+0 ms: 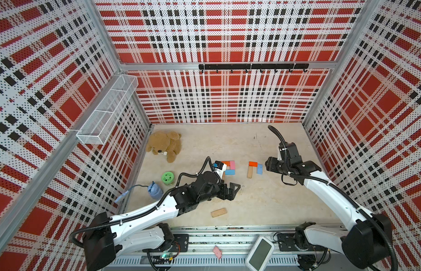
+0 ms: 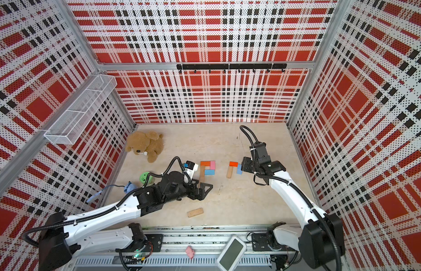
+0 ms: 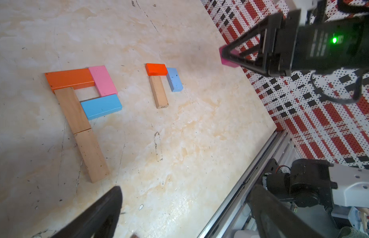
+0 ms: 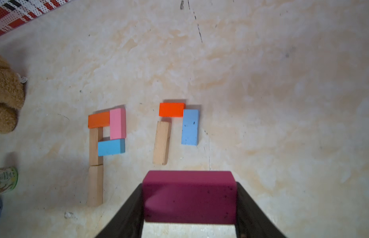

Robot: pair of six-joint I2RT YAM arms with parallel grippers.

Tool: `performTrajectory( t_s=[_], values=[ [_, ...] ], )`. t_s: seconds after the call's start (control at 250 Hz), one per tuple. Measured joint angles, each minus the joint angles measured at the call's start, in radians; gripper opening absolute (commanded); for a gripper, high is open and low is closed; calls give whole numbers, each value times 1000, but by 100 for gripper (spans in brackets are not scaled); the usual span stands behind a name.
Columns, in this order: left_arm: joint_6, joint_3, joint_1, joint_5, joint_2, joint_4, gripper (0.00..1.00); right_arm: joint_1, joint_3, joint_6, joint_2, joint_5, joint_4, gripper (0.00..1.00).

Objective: Assemble the letter p with building blocks
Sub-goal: Place the building block at the center of the board.

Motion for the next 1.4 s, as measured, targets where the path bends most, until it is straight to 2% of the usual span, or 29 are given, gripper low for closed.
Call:
performTrajectory(
  t_s=[0.12, 0.296, 0.568, 0.788, 1.4],
  values=[
    [3, 0, -4, -8, 21, 0, 99, 11, -106, 17, -67, -1, 24, 41],
    [11, 0, -4, -18, 68, 0, 99, 29, -169, 32, 9, -4, 73, 40],
    [21, 6, -23, -21, 130, 0, 99, 100, -160, 64, 180, 2, 161, 39],
    [25, 18, -33, -23, 162, 0, 99, 140, -130, 87, 322, 16, 193, 42],
    [26, 21, -37, -25, 161, 1, 99, 141, -60, 98, 435, 56, 218, 49]
  ],
)
